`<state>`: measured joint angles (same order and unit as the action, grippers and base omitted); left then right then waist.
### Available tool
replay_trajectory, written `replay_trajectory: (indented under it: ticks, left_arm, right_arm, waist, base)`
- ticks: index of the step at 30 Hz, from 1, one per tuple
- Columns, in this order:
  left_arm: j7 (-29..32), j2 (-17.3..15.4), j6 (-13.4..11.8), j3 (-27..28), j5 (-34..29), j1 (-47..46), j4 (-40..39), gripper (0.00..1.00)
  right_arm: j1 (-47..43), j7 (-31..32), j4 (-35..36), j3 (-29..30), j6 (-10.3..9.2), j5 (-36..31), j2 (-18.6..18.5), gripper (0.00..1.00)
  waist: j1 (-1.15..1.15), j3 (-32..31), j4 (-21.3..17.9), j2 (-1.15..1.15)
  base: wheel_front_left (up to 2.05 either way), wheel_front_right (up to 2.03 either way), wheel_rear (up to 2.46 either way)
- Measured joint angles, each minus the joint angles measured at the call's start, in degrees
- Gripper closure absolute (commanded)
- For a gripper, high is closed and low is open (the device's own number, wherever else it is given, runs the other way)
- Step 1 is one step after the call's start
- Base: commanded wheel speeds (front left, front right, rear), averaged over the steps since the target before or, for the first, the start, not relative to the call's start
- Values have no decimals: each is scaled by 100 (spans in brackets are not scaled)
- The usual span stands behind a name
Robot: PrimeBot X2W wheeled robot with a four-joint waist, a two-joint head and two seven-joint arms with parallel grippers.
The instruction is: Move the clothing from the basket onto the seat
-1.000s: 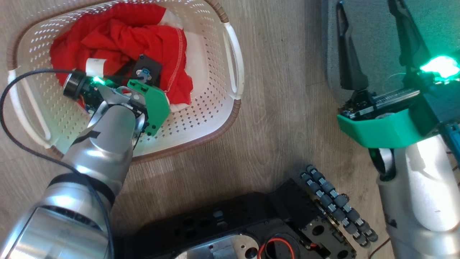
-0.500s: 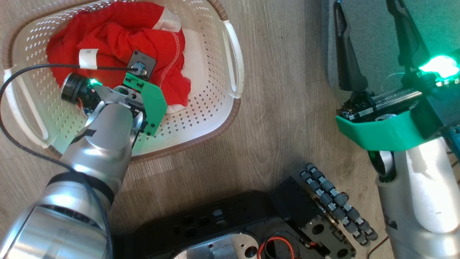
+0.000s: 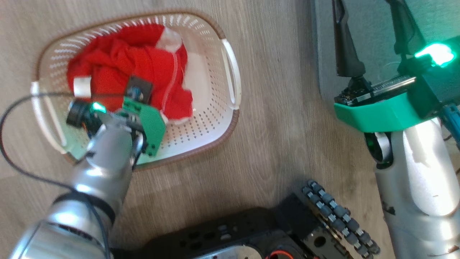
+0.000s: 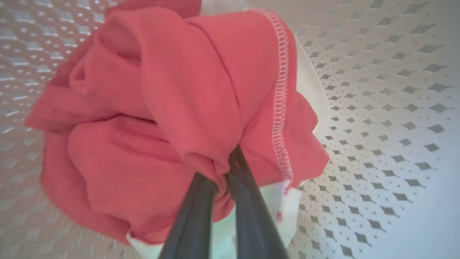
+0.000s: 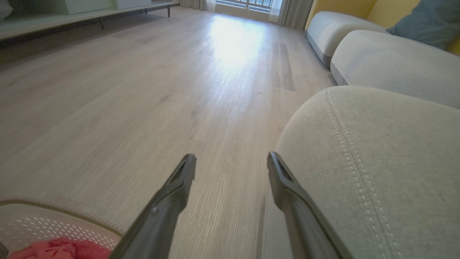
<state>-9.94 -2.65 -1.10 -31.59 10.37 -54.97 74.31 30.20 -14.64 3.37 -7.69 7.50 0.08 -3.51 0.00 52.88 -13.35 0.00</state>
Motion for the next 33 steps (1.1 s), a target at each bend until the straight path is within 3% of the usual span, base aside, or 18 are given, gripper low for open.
replay_trajectory:
  ticks: [8,17,24,33]
  left_arm:
    - [-413,31,-13,-156,274,832,-123,100]
    - [-434,57,-392,-308,550,1372,-1372,100]
    - [-434,48,-775,-111,132,2432,-2497,100]
    - [-434,30,-867,401,-549,3435,-4022,100]
  right_arm:
    - [-55,0,-445,8,0,-16,0,0]
    - [-669,0,-754,126,0,-9,-29,0]
    - [-784,0,-865,144,0,2,-33,0]
    - [-1237,0,-994,165,0,51,-35,0]
  waist:
    - [0,-924,237,0]
    - [0,-2137,532,0]
    - [-1,-2883,765,0]
    - [0,-3599,933,0]
  base:
    - [0,0,0]
    - [0,0,0]
    - [0,0,0]
    - [0,0,0]
